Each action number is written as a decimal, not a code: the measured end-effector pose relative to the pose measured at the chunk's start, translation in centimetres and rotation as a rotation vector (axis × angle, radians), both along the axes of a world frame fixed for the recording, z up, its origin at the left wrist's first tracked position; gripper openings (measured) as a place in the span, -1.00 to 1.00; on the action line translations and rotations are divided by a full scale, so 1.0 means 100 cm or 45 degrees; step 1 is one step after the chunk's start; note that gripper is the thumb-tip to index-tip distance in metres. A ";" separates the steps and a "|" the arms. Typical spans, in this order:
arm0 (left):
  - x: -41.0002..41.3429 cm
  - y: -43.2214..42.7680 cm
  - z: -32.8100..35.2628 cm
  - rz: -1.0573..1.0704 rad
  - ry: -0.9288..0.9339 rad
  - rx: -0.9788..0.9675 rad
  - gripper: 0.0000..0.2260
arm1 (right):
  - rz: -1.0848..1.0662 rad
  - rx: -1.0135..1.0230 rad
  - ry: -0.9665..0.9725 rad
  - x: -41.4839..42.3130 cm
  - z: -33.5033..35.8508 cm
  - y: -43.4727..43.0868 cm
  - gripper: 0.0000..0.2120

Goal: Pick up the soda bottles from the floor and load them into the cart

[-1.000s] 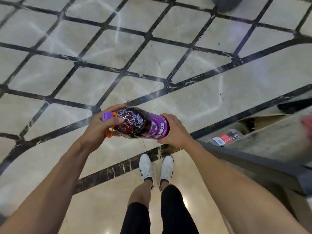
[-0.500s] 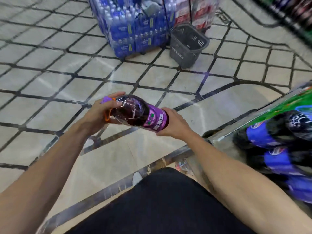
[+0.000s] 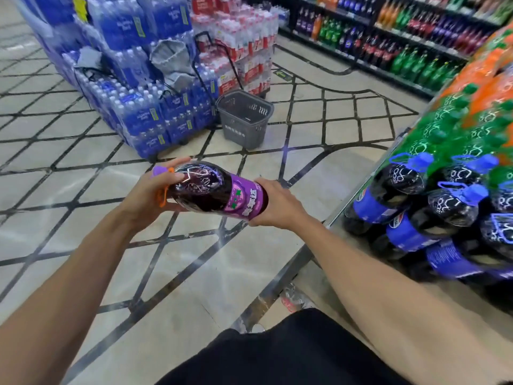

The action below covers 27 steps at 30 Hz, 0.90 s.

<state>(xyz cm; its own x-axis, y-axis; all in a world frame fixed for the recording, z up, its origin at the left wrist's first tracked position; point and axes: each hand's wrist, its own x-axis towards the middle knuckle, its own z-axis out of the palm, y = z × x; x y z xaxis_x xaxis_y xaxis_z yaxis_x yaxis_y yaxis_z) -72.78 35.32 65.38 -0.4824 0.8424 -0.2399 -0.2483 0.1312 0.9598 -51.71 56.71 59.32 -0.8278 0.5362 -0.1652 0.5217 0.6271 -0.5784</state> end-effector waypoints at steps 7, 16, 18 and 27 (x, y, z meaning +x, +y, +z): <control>-0.014 0.031 0.003 -0.289 -0.059 0.016 -0.48 | -0.294 0.035 -0.023 0.030 0.013 -0.023 -0.01; 0.019 0.085 -0.008 -0.740 -0.159 0.018 -0.21 | -0.778 0.041 -0.154 0.107 0.021 -0.072 0.06; 0.038 0.101 -0.007 -0.842 -0.191 0.025 -0.22 | -0.878 0.061 -0.175 0.132 0.027 -0.083 0.03; 0.180 0.152 0.012 -1.271 -0.185 0.024 -0.37 | -1.285 0.126 -0.152 0.267 0.046 -0.135 0.00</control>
<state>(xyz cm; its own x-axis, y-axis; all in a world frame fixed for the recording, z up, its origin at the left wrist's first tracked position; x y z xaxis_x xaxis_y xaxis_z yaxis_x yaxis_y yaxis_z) -54.81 50.49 66.54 0.4782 0.8496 -0.2225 -0.1479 0.3276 0.9332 -25.03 43.24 63.89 0.0371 0.9903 -0.1339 0.8842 -0.0950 -0.4573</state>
